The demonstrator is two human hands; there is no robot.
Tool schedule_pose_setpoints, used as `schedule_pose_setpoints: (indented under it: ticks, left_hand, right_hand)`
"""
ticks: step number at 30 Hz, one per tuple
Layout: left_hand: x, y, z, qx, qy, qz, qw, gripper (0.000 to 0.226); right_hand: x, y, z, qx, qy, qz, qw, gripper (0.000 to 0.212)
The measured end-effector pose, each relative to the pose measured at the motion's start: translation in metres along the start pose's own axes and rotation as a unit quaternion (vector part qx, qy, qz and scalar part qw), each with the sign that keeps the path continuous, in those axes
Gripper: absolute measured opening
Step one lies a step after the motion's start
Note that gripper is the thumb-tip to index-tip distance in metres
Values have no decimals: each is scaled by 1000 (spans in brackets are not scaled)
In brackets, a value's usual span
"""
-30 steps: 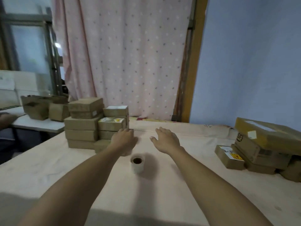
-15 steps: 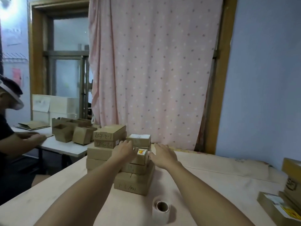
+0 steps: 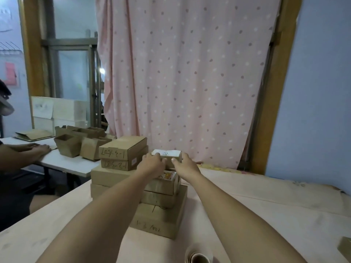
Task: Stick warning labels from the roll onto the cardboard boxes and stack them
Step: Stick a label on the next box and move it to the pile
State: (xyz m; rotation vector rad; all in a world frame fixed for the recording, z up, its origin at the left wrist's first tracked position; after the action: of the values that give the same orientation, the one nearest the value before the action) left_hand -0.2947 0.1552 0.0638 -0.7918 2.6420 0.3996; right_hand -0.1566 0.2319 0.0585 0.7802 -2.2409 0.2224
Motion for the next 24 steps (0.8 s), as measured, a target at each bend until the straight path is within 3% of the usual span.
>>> schedule_pose_setpoints:
  ticks: [3,7,17,24]
  left_hand:
    - [10,13,12,4,-80,-34,996,57]
    - [25,18,10,-58,-198,-70,976,60]
    - [36,34,11,-74,-235,-67,967,60]
    - [29,20,3,-116,-285,-64,949,69]
  right_hand:
    - [-7,5,12,9,35,-9,999,69]
    - [-13,13,24,14,38,-32,999,65]
    - [-18,31,32,-30,90,-47,994,58]
    - [-25,5,3,-125,184,-50,974,28]
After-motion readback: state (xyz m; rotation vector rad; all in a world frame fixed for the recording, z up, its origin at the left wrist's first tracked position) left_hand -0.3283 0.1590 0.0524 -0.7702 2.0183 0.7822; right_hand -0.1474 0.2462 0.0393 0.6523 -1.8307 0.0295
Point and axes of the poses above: each hand's wrist, its own y-axis towards the middle knuckle, its own z-axis out of the palm, x = y × z, the point moved 9 cm from there along y, towards the middle knuckle, and after that the axes turned 7 degrees about x, right-handed, at the moved point
